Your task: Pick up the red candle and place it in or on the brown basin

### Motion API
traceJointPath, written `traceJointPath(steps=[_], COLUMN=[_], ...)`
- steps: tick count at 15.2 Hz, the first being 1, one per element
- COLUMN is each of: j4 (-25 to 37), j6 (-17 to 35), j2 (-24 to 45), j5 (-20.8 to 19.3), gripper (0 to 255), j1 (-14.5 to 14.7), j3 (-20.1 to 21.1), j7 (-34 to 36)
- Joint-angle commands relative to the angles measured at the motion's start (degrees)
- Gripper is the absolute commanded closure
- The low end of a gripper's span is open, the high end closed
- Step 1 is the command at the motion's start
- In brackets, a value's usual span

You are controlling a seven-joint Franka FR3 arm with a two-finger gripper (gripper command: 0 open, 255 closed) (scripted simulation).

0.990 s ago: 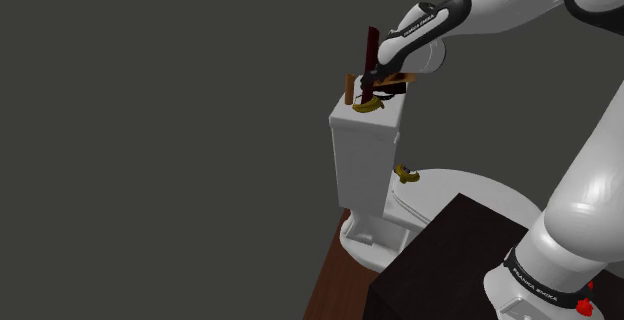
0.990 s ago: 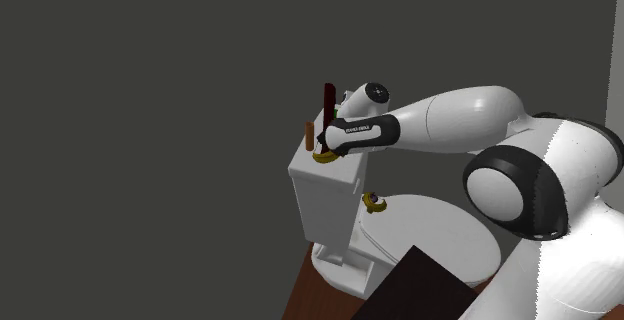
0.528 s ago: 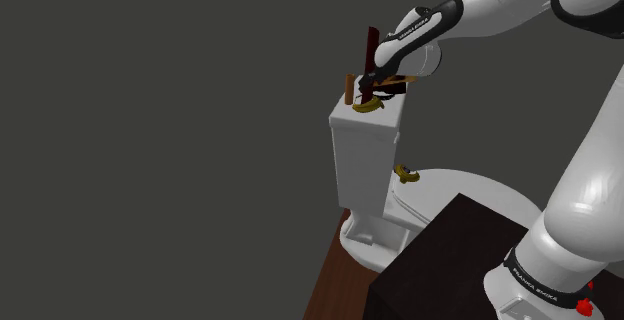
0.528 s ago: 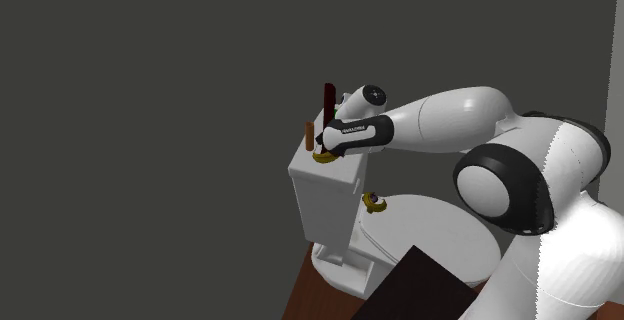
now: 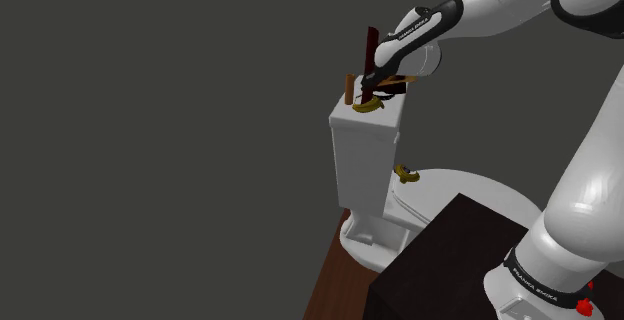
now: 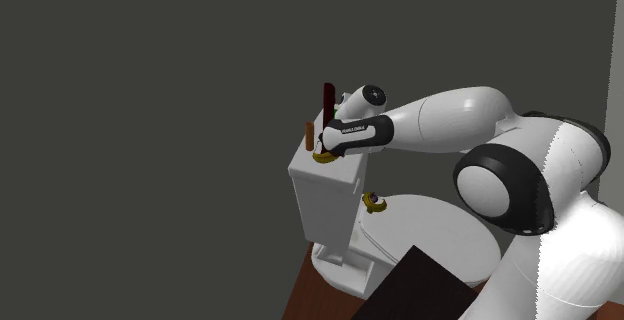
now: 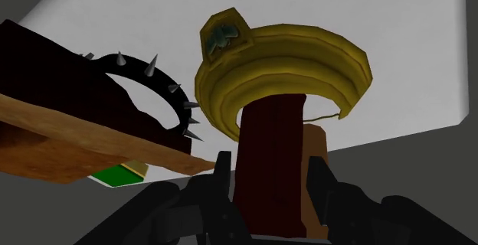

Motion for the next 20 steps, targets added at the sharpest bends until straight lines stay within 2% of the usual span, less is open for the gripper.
traceJointPath(steps=[1, 5, 20], j4=[0.0, 0.0, 5.6], j6=[0.0, 0.0, -10.7], j2=[0.0, 0.0, -5.4], j5=[0.0, 0.0, -6.3], gripper=[255, 255, 255], j1=[0.0, 0.0, 0.5], j3=[0.0, 0.0, -1.3], j7=[0.0, 0.0, 5.3])
